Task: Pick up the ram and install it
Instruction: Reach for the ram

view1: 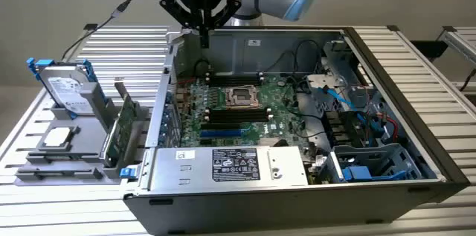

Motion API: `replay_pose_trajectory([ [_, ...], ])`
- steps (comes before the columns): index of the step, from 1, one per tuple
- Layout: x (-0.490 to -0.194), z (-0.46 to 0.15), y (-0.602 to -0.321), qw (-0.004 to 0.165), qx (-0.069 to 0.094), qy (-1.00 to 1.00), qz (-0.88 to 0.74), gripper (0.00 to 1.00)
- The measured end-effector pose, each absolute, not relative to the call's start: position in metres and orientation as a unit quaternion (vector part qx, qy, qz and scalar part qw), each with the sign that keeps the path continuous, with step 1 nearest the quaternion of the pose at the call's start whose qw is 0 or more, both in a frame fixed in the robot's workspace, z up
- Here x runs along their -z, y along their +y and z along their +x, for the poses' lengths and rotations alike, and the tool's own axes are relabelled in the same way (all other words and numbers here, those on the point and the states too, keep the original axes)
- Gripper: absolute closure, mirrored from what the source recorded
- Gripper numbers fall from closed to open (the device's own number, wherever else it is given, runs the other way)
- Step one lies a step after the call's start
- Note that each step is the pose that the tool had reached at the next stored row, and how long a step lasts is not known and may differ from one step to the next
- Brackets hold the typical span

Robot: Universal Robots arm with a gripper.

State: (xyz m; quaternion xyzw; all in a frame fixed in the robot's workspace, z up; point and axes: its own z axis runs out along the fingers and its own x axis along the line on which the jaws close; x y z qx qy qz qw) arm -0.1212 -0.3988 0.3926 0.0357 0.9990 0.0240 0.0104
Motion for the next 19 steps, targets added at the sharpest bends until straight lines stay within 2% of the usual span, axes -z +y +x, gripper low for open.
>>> replay_pose_trajectory([
  [11,-0.393,-0.124,-0.399,0.01,-0.024,0.999,0.036,0.89],
  [19,-0.389,-0.159,-0.399,0.003,-0.023,0.999,0.036,0.89],
])
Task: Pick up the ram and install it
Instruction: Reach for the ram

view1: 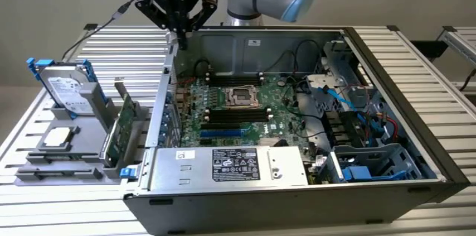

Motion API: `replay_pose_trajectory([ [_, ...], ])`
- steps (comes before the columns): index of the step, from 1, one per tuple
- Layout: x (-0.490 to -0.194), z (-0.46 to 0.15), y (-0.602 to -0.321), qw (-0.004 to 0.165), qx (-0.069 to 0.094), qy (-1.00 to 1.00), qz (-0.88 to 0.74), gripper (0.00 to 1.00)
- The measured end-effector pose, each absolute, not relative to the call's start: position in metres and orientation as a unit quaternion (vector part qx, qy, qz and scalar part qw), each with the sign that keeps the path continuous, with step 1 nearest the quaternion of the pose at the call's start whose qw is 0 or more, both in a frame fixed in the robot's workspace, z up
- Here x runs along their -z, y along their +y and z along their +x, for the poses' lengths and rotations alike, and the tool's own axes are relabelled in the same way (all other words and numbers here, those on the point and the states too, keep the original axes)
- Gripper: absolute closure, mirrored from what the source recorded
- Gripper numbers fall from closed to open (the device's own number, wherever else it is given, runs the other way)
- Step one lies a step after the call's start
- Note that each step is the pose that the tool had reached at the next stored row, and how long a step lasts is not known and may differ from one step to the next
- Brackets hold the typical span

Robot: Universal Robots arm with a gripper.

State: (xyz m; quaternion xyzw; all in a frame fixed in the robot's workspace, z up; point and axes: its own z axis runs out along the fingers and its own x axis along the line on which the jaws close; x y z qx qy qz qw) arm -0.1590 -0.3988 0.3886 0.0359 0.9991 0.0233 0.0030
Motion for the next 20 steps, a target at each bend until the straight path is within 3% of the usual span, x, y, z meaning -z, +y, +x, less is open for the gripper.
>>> replay_pose_trajectory([
  [20,-0.367,-0.25,-0.399,0.0,-0.021,0.999,0.036,0.89],
])
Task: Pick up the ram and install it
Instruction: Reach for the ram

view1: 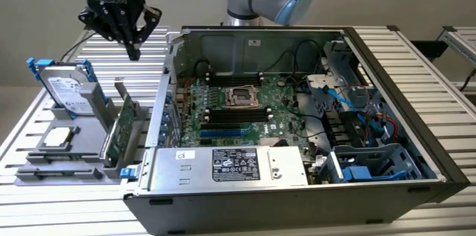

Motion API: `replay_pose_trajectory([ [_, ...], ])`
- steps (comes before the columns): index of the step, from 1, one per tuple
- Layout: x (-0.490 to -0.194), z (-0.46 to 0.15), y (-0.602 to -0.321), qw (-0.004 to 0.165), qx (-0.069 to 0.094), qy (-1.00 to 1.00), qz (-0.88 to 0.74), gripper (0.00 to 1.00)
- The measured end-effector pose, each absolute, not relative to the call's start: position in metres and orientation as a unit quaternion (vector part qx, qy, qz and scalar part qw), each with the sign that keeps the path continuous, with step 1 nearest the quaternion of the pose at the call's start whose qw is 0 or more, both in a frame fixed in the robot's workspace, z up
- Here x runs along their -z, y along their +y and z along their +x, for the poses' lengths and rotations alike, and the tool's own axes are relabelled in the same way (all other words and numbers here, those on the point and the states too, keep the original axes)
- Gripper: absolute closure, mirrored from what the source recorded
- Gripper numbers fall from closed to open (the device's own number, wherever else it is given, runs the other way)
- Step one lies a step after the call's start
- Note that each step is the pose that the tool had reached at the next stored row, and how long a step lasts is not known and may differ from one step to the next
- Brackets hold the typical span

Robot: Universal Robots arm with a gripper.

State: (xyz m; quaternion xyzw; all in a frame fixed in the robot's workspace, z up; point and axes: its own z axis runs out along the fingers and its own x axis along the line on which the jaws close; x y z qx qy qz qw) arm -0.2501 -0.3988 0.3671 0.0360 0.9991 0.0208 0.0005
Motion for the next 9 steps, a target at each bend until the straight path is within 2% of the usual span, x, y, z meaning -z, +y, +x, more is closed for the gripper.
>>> replay_pose_trajectory([
  [9,-0.362,-0.291,-0.401,0.0,-0.021,0.999,0.036,0.89],
])
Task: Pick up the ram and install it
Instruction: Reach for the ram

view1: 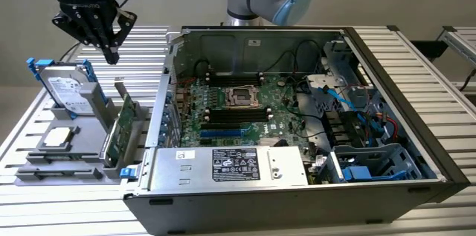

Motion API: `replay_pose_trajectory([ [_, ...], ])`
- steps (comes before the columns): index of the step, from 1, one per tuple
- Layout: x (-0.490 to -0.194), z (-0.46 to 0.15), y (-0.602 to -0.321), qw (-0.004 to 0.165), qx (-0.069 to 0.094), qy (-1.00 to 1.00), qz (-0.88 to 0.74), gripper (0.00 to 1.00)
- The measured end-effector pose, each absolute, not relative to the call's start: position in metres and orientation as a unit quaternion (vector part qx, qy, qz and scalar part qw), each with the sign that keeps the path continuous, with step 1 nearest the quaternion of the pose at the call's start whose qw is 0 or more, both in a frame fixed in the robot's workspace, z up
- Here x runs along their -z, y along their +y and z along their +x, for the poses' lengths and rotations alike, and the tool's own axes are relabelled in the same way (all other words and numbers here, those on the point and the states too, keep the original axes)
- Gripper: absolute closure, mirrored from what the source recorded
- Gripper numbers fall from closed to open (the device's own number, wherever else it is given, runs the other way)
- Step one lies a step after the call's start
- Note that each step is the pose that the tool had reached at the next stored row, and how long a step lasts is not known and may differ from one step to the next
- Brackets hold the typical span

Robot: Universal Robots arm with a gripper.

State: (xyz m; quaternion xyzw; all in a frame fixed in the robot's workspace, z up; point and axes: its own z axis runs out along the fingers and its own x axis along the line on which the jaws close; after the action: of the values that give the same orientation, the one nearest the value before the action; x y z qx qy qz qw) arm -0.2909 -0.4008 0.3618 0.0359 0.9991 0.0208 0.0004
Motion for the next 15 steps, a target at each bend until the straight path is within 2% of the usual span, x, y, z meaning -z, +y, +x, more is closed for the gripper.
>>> replay_pose_trajectory([
  [15,-0.361,-0.35,-0.433,0.0,-0.023,0.999,0.036,0.89],
])
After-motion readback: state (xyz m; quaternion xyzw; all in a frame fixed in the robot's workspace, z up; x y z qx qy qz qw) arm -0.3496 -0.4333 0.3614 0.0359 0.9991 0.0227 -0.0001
